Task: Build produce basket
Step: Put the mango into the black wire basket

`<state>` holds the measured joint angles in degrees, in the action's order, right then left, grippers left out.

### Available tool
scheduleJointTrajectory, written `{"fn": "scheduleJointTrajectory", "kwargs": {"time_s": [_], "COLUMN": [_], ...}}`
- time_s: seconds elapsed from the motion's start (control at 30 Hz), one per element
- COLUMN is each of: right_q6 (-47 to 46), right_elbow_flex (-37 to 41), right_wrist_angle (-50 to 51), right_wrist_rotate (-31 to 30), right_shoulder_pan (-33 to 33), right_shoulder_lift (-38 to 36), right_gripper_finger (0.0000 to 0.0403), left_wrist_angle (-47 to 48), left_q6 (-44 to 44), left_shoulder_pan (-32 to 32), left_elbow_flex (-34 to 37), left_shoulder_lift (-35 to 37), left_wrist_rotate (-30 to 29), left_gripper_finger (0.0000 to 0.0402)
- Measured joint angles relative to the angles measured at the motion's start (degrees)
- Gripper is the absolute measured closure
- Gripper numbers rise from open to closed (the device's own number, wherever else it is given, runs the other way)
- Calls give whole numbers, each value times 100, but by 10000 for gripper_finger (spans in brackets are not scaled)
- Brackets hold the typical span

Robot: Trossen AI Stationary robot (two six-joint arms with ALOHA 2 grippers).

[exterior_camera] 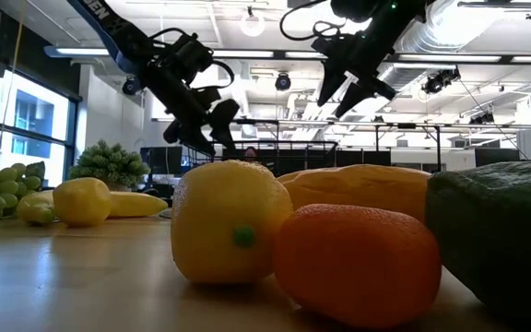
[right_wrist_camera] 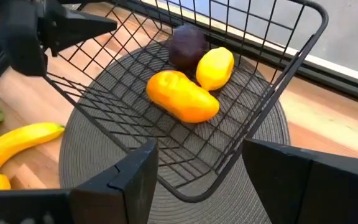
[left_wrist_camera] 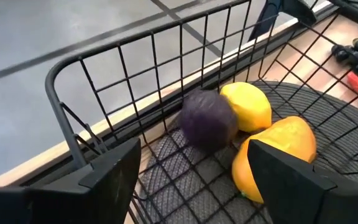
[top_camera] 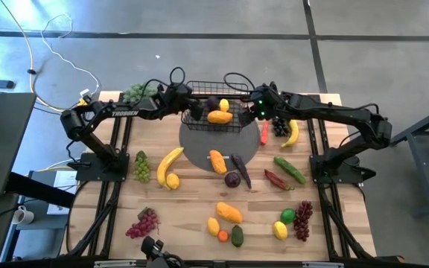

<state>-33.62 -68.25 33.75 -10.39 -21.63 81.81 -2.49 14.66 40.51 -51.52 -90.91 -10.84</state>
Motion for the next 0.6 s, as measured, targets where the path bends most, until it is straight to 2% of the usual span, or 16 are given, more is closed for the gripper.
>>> {"fn": "scheduleJointTrajectory", "kwargs": {"time_s": [0.27,0.43,0.6], "right_q6": [-122,-455,-970], "right_elbow_flex": [-2,-2,-2], "right_wrist_angle": [184,510,1009], "right_wrist_rotate": [-7,39,273], "right_shoulder_pan": [284,542,914], "right_shoulder_lift": [-357,-553,-641], "right_gripper_finger": [187,187,187], "left_wrist_angle": [842,1436,1931], "left_q6": [-157,-227,-508], "left_shoulder_pan": [-6,-13,-187], "left_elbow_flex": [-661,-1053,-1227], "left_shoulder_lift": [-20,25,338], "left_wrist_rotate": [270,657,751], "left_gripper_finger": [119,119,119]}}
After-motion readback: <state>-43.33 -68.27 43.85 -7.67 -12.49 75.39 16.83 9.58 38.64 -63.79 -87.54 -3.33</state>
